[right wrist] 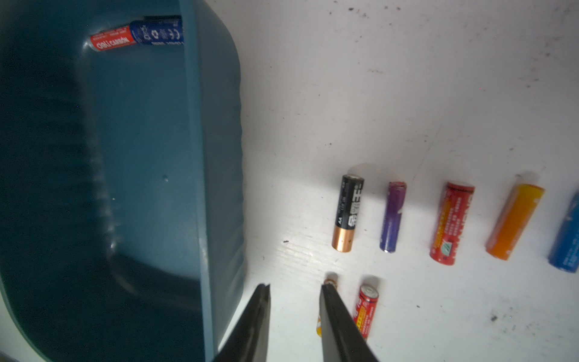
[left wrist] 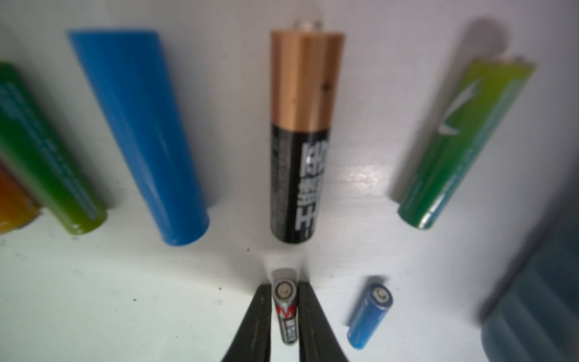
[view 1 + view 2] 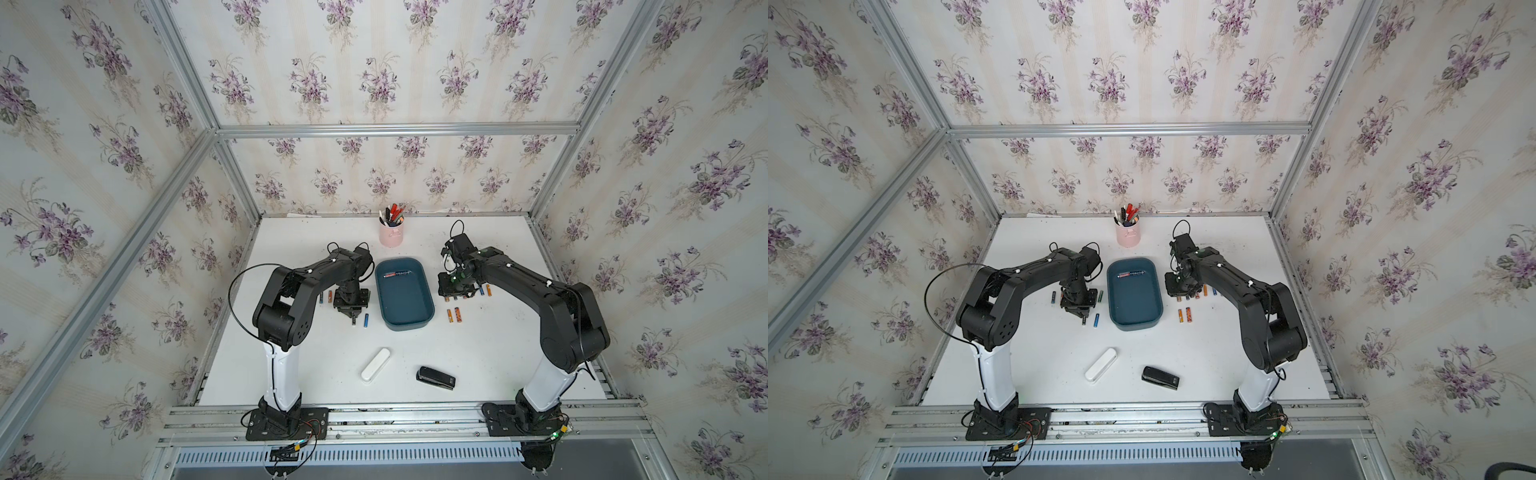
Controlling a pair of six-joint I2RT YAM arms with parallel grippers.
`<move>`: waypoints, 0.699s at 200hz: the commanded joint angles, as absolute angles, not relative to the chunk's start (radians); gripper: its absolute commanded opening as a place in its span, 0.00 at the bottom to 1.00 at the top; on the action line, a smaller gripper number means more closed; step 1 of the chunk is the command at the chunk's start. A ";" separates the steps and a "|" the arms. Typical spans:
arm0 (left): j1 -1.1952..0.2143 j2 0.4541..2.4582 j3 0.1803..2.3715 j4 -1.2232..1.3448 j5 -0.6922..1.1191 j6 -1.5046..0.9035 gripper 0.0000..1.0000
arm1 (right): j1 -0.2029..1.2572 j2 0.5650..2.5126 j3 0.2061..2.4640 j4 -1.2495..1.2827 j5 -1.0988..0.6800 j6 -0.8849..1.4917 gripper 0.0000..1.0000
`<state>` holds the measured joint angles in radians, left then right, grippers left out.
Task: Take the batteries out of the storage box
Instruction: Place the battery at the center of the board.
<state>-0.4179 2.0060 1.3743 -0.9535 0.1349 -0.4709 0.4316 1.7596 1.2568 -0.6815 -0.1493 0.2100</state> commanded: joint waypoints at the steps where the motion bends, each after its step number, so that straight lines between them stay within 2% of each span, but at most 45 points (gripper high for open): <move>1: -0.418 2.008 1.367 -0.943 0.135 -0.477 0.22 | 0.432 1.751 1.259 -0.696 -0.141 0.210 0.32; 42: -0.419 1.996 1.368 -0.949 0.132 -0.475 0.25 | 0.431 1.751 1.259 -0.698 -0.142 0.210 0.33; 89: -0.419 1.995 1.370 -0.946 0.136 -0.474 0.24 | 0.432 1.747 1.253 -0.699 -0.141 0.212 0.32; 119: -0.419 1.984 1.376 -0.948 0.141 -0.473 0.29 | 0.432 1.747 1.259 -0.704 -0.139 0.212 0.33; 140: -0.420 1.957 1.395 -0.970 0.152 -0.470 0.34 | 0.441 1.744 1.279 -0.734 -0.061 0.211 0.33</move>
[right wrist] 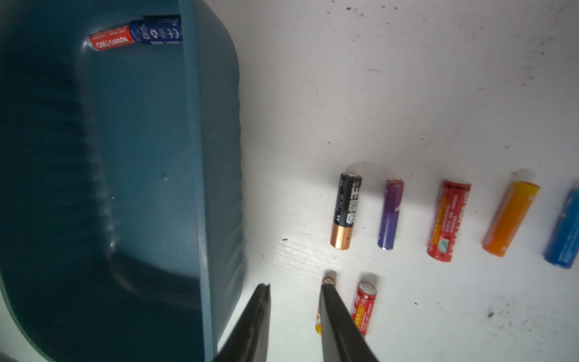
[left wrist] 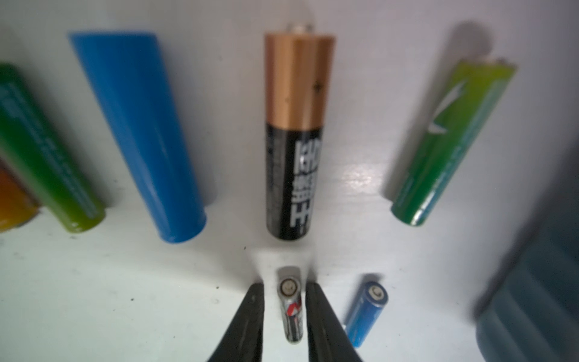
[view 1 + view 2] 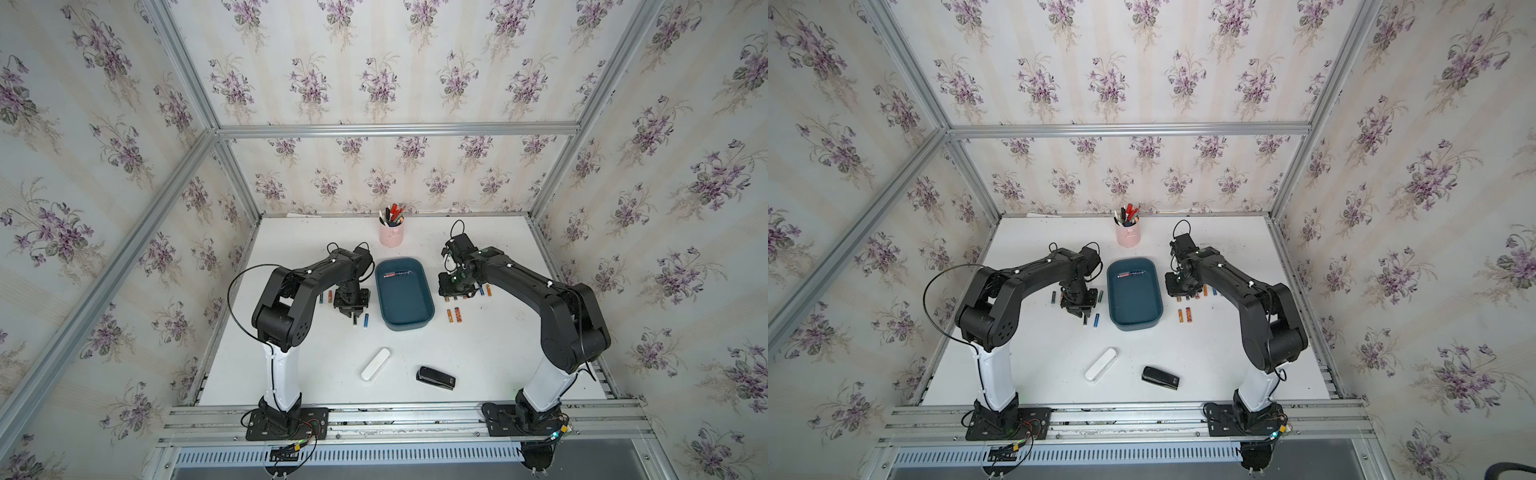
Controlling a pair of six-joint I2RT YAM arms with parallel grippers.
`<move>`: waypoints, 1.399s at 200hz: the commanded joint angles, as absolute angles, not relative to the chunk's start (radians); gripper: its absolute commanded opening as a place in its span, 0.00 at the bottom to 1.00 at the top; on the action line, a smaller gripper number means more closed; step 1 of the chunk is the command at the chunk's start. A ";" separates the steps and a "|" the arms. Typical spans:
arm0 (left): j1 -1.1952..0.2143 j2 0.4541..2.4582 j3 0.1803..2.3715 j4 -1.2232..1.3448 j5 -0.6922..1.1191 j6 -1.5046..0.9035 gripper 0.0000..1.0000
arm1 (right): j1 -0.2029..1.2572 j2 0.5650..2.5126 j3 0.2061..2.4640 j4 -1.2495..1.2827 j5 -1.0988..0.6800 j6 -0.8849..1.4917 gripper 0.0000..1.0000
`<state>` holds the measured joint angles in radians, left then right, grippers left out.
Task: Take the batteries out of the storage box
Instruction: Place the battery at the center of the board, then pick up the battery from the storage box.
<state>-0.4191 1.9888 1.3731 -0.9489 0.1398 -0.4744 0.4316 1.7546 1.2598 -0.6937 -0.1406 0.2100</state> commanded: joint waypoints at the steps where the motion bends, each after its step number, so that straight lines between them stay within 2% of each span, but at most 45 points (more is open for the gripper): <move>1: -0.421 1.956 1.396 -0.972 0.153 -0.469 0.34 | 0.440 1.744 1.281 -0.737 -0.057 0.210 0.33; 55: -0.414 1.886 1.475 -1.059 0.106 -0.452 0.37 | 0.522 1.725 1.433 -0.813 0.047 0.150 0.34; 75: -0.405 1.872 1.474 -1.066 0.104 -0.447 0.38 | 0.592 1.772 1.506 -0.810 0.044 0.123 0.34; 119: -0.377 1.842 1.425 -1.060 0.106 -0.432 0.39 | 0.648 1.936 1.644 -0.799 0.059 0.038 0.35; 167: -0.327 1.823 1.360 -1.035 0.116 -0.407 0.39 | 0.655 2.089 1.761 -0.767 0.044 -0.035 0.37; 197: -0.303 1.830 1.352 -1.030 0.120 -0.393 0.39 | 0.661 2.121 1.771 -0.684 0.039 -0.097 0.40; 280: -0.254 1.851 1.360 -1.028 0.132 -0.362 0.39 | 0.662 2.266 1.883 -0.665 0.061 -0.152 0.46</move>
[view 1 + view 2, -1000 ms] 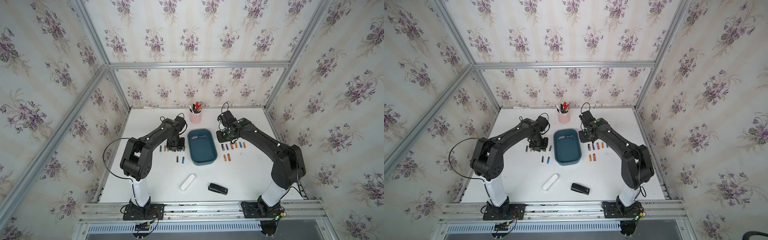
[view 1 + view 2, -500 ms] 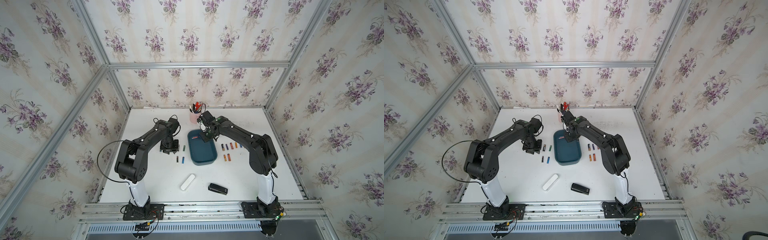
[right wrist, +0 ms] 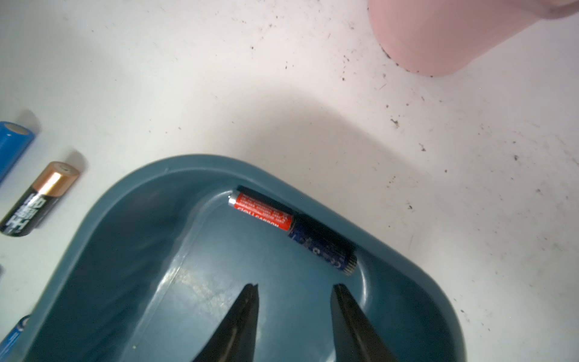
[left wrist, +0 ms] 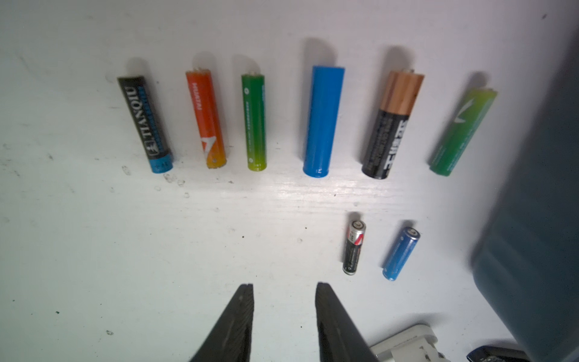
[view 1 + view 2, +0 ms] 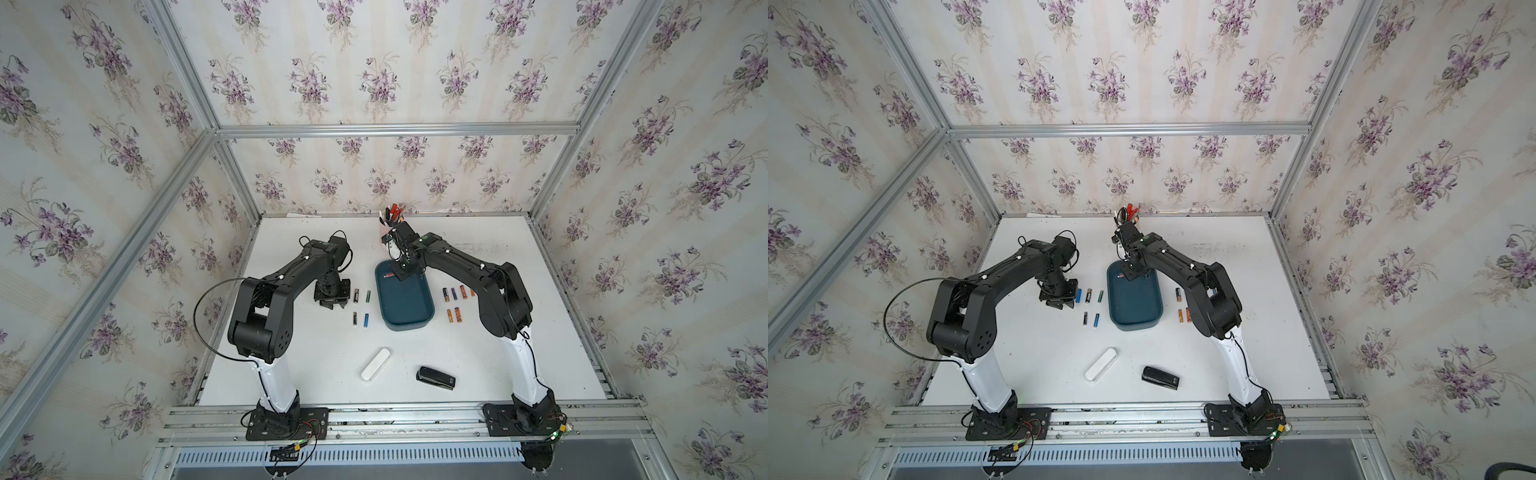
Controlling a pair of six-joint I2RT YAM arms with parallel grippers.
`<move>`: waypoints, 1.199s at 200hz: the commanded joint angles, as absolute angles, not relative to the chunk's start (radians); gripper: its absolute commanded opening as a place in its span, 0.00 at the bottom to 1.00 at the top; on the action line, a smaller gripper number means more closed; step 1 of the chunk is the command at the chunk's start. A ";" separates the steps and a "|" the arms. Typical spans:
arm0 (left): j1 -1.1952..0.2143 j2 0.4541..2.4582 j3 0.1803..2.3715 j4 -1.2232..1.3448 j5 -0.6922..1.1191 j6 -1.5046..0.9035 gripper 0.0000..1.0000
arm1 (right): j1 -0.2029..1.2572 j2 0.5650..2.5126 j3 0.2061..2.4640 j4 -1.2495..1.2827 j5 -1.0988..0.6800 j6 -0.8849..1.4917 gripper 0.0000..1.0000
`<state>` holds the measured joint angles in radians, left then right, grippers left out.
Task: Take the batteries out of the storage box
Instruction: Pick up the battery from the storage box.
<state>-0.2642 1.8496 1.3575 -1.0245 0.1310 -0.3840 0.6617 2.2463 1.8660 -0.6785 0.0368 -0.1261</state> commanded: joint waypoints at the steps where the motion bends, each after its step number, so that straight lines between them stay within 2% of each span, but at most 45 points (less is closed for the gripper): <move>1: -0.253 1.851 1.360 -1.029 0.133 -0.361 0.38 | 0.663 2.267 1.884 -0.665 0.062 -0.153 0.46; 141: -0.242 1.868 1.373 -1.033 0.134 -0.344 0.38 | 0.662 2.347 1.915 -0.666 0.092 -0.196 0.46; 170: -0.242 1.867 1.375 -1.033 0.135 -0.344 0.38 | 0.660 2.341 1.908 -0.682 0.066 -0.183 0.42; 205: -0.241 1.864 1.378 -1.036 0.135 -0.345 0.38 | 0.658 2.334 1.903 -0.702 0.030 -0.156 0.30; 240: -0.241 1.859 1.378 -1.037 0.137 -0.344 0.38 | 0.656 2.323 1.892 -0.718 0.006 -0.121 0.27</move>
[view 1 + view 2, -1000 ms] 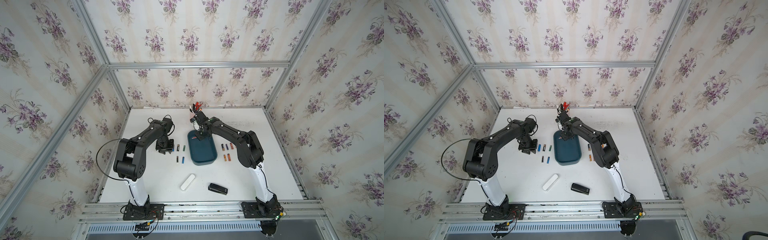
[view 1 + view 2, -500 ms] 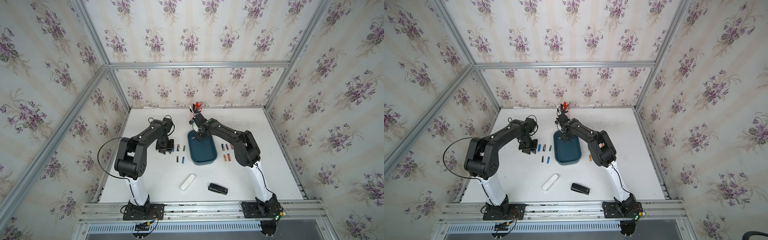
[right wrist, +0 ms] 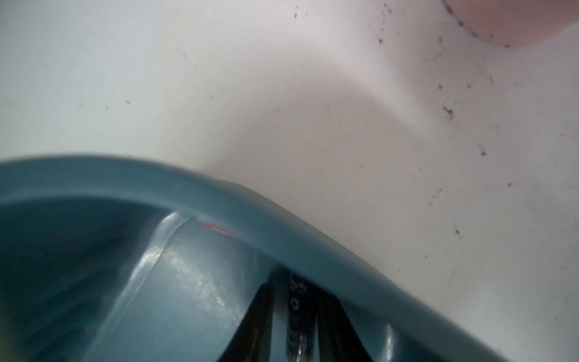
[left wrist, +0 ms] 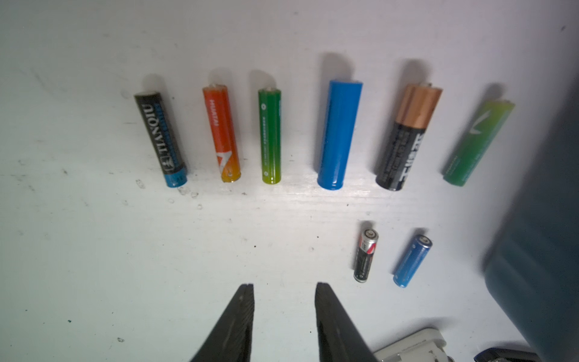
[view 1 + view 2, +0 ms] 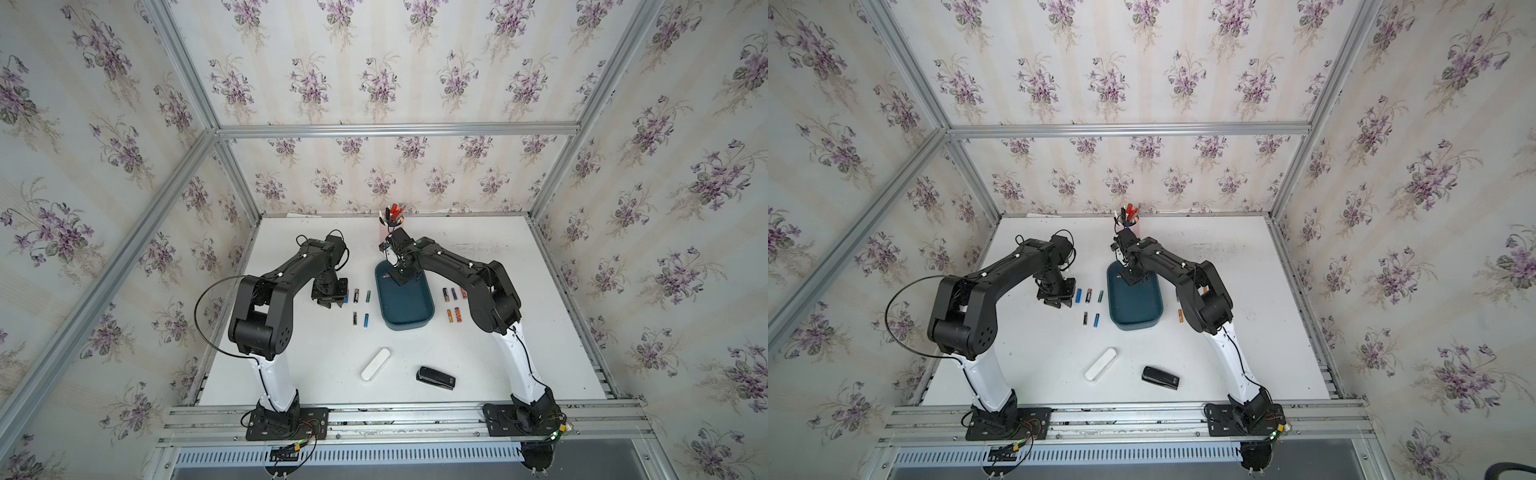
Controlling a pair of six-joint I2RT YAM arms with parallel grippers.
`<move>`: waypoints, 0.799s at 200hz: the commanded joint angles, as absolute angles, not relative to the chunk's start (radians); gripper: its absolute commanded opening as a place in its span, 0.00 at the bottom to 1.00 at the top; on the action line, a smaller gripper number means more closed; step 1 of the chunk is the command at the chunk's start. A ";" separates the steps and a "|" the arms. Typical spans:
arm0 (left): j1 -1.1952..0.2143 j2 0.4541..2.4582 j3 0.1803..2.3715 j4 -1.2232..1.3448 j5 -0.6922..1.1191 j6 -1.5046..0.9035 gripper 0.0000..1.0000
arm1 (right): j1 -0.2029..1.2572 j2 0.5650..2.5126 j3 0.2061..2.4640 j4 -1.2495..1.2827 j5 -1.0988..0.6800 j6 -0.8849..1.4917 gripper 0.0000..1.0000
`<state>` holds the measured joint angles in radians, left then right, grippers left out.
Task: Take the batteries out of the storage box
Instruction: Pick up the battery from the storage box.
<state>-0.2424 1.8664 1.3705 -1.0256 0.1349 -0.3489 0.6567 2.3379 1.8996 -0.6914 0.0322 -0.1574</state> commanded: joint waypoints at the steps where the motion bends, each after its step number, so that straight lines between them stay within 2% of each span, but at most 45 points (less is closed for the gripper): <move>1: -0.243 1.859 1.378 -1.036 0.138 -0.344 0.38 | 0.656 2.323 1.890 -0.719 0.006 -0.120 0.27; 44: -0.243 1.850 1.376 -1.034 0.139 -0.347 0.38 | 0.655 2.338 1.881 -0.728 0.036 -0.087 0.31; 95: -0.244 1.855 1.398 -1.038 0.141 -0.348 0.38 | 0.655 2.315 1.851 -0.714 0.033 -0.041 0.21; 160: -0.251 1.850 1.445 -1.065 0.126 -0.340 0.38 | 0.655 2.253 1.834 -0.725 0.012 0.092 0.19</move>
<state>-0.2485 1.8568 1.4185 -1.0306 0.1375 -0.3492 0.6552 2.2845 1.8439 -0.7078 0.0216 0.0235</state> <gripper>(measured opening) 0.380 0.192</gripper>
